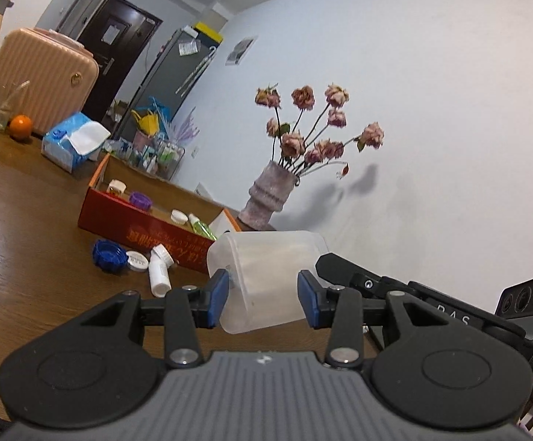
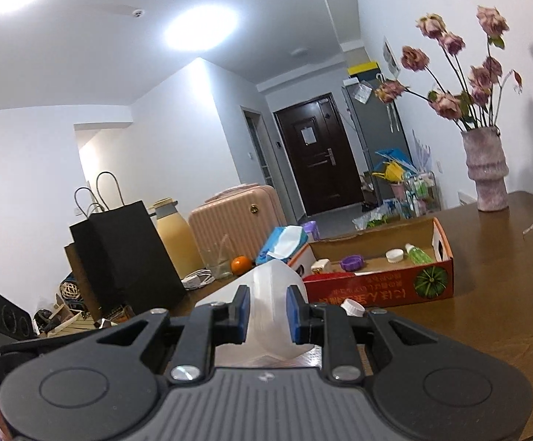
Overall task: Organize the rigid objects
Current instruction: 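Carry the white container into the box and open the left tool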
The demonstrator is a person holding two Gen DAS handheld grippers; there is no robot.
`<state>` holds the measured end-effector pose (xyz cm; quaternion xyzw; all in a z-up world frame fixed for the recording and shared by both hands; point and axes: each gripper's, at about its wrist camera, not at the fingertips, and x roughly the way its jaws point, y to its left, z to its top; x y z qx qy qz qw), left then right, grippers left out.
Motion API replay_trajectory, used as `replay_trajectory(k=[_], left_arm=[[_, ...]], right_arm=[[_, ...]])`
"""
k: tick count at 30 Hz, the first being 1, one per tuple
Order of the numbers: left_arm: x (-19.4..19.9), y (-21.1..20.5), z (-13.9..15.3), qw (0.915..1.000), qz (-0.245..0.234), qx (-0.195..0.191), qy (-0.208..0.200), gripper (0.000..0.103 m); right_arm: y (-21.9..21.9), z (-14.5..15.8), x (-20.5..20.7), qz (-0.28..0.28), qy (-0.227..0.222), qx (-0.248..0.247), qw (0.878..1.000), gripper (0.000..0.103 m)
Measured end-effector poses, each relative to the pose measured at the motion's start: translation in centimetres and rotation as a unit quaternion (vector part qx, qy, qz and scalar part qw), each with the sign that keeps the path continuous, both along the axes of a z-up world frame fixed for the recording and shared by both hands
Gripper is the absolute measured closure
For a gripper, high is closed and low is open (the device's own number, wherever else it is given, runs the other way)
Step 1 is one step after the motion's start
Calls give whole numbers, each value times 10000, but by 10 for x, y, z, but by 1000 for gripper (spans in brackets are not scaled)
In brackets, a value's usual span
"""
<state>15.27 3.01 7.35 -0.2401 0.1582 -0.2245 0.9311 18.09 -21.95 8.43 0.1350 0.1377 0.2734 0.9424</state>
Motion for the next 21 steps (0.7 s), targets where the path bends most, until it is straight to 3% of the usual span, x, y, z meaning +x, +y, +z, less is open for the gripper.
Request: replay_trajectory(k=[8,21], left_arm=[[14,11,-4,9999,14,-131,-113,62],[112,15,-6,9998,-56,-164,34,62]], right_arm=[[12,5,9,38,-121,-149,9998,82],[17,4,91,-115,100,-156,9998,82]])
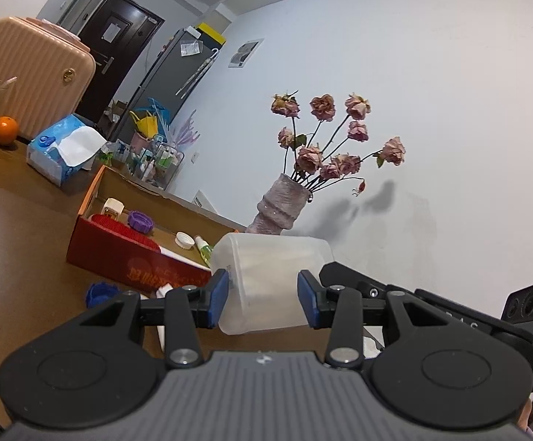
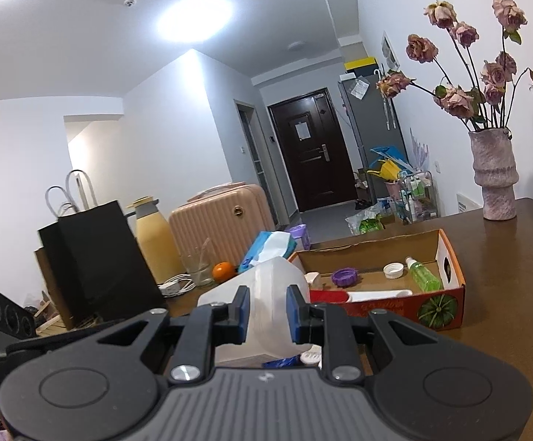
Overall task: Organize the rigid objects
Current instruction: 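Carry the white container into the box and open the left tool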
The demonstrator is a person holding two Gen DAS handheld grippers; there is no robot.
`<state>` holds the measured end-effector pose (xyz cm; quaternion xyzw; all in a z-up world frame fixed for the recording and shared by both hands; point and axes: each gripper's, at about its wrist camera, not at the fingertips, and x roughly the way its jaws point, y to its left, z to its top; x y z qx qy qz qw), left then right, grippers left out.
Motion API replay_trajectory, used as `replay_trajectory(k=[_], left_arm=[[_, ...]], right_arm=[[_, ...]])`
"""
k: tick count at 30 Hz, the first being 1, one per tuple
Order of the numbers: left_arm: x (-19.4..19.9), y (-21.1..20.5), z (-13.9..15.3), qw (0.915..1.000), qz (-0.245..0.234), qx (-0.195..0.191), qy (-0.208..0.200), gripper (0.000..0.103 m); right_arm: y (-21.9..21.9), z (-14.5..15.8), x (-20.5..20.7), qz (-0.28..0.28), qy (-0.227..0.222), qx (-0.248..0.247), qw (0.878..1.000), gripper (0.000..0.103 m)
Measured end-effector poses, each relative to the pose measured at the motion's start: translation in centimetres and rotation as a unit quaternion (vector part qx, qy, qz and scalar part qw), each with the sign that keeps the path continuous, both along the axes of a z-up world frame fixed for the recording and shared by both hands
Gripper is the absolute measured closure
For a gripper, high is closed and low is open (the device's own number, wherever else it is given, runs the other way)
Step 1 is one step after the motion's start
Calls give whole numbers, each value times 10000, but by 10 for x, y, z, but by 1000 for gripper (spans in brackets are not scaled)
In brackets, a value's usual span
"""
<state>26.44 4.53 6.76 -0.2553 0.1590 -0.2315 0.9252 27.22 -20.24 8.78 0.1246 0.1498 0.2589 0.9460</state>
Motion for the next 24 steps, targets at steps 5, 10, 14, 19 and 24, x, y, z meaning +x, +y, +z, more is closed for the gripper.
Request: replay_trajectory(k=[5,10,14,19,24], left_arm=[[46,3,4,10000,10,22,52,62],[95,5,10,9998,83,159,70,62],[140,2,14,9990,-55,363,235,62],[204,-13,17,9949,-164,838,541,62],[269,-25,7,9875,-195,1188,1012,61]], right_arm=[[1,-1,41,-24,100,9,9999,82],[3,-4,90,20,230,116,9997,82],[2,-4,130,-1,277,167,9995,82],[-2,-9,187,-124,372,126,9992,82],[-12,-29,252,-86,804,316,9962,82]])
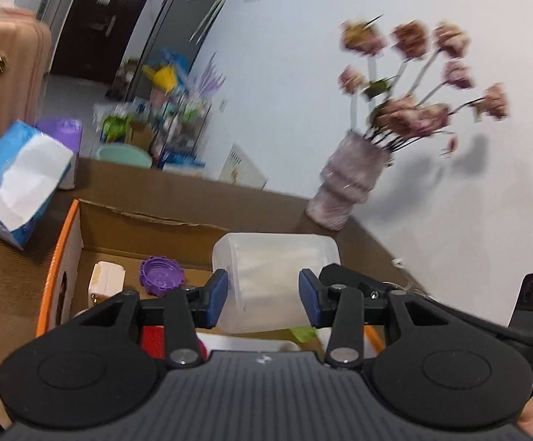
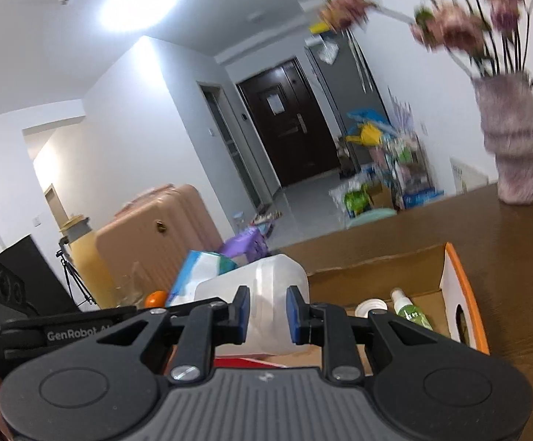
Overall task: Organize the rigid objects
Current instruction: 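Carry the white container into the box and open the left tool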
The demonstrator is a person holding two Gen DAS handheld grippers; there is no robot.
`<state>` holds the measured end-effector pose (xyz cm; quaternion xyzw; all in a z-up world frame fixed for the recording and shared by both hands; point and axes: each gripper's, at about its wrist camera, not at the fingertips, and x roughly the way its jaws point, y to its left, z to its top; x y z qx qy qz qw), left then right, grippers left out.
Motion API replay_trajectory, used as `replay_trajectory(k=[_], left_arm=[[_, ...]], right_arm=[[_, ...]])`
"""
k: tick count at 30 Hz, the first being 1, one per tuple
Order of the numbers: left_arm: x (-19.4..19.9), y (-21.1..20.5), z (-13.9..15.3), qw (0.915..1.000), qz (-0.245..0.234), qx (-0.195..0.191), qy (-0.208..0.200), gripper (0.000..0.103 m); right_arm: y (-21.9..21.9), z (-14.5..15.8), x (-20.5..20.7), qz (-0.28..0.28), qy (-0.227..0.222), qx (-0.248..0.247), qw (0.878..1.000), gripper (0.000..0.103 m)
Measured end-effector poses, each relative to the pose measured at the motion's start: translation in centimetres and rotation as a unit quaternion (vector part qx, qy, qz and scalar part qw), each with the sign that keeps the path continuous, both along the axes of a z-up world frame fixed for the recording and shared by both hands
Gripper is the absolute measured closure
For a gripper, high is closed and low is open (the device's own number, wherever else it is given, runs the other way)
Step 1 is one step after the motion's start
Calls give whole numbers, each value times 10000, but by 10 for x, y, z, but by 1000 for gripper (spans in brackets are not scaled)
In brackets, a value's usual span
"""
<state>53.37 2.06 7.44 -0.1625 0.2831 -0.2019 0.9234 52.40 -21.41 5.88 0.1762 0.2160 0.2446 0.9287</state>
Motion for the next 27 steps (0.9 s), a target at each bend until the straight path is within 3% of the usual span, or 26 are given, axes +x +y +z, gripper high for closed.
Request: replay_trajectory(k=[5,11,18,27], left_arm=[[55,-8,-36,9982,-85,78,594,61],[94,-16,-58,9941,-31,301,1039,58],[87,-20,-58,9955,-185,423,829,42],[88,-21,-58,9954,-57,335,899,35]], right_arm=[[-7,-27,61,106,545,-100,9984,82],[-20,-65,122,145,1578,273,9870,82],[-1,-68,132,124,1668,-359,9853,78],[-7,-68,130,1,1728,-412,9841,61]])
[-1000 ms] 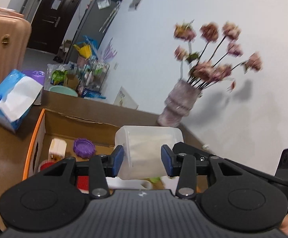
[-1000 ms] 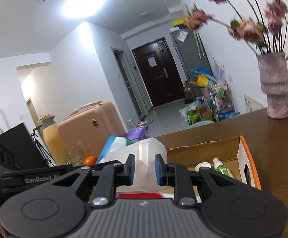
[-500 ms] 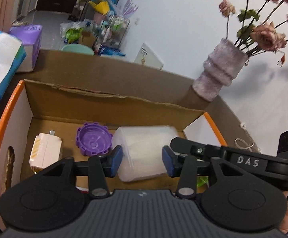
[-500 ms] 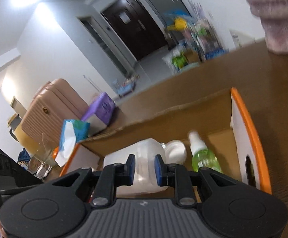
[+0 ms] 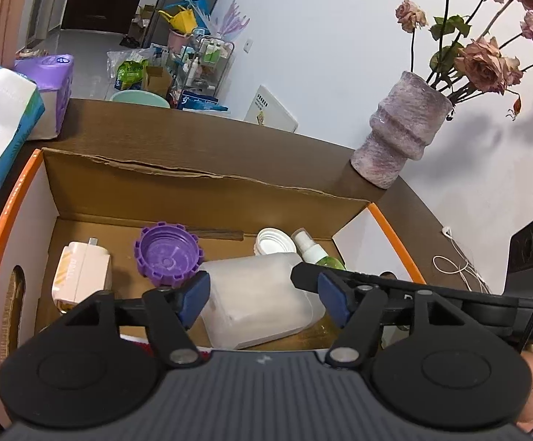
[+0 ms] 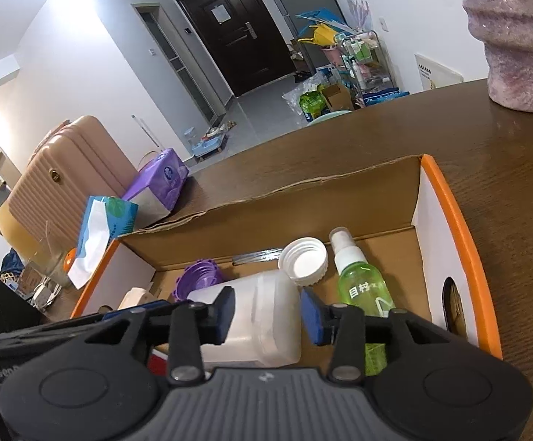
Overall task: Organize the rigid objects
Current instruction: 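Carry the white container into the box and open the left tool, then withdraw both tools from the box toward the remaining caps and bottle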
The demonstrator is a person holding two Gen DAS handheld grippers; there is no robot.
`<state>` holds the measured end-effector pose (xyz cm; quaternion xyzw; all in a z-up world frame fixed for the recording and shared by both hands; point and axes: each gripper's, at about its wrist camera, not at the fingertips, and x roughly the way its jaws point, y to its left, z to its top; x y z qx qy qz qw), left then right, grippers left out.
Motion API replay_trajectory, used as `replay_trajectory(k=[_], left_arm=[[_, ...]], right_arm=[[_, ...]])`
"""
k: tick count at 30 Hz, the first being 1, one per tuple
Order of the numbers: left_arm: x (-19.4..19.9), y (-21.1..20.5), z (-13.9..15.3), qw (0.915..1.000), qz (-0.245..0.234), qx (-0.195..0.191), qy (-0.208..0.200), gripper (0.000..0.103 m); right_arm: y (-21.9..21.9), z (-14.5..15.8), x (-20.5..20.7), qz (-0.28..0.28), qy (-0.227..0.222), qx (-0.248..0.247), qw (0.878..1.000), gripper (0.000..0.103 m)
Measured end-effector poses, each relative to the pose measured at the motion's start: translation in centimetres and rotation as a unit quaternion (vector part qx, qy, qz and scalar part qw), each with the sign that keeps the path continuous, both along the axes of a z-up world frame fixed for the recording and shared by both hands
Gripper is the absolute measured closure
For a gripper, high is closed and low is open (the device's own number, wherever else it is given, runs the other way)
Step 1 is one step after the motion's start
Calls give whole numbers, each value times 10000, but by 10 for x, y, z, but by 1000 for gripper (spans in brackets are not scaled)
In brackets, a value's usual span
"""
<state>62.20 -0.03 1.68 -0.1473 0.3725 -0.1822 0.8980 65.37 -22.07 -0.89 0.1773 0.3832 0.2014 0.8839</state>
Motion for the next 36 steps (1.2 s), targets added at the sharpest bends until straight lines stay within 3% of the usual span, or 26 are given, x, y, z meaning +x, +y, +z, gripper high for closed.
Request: replay_trajectory(k=[6,9,15,22,27,36], left_arm=[[0,1,1,9999,30,83,54,29],[-5,0,4,9995,66,299,101,28],[-38,4,28,9985,-75,507,-195,22],[-92,15,68,9969,-58,610,-486,20],[-144,24,93,9939,-78,658,-882,10],[-244,36,108,9839,70,761,-1615,3]], right_arm=[[0,2,-2,-101,-84,-122,9998,55],[-3,6,-6,-192,-175,-162,9995,45],[-3,33,-29,-194,-445,-435,9979,38],[-13,84,-82,-255,-877,-616,9939,31],[-13,114,-126,-176,-1173,-733,9902,29],[-8,133,-204,-26,-1571,-768,9846,21]])
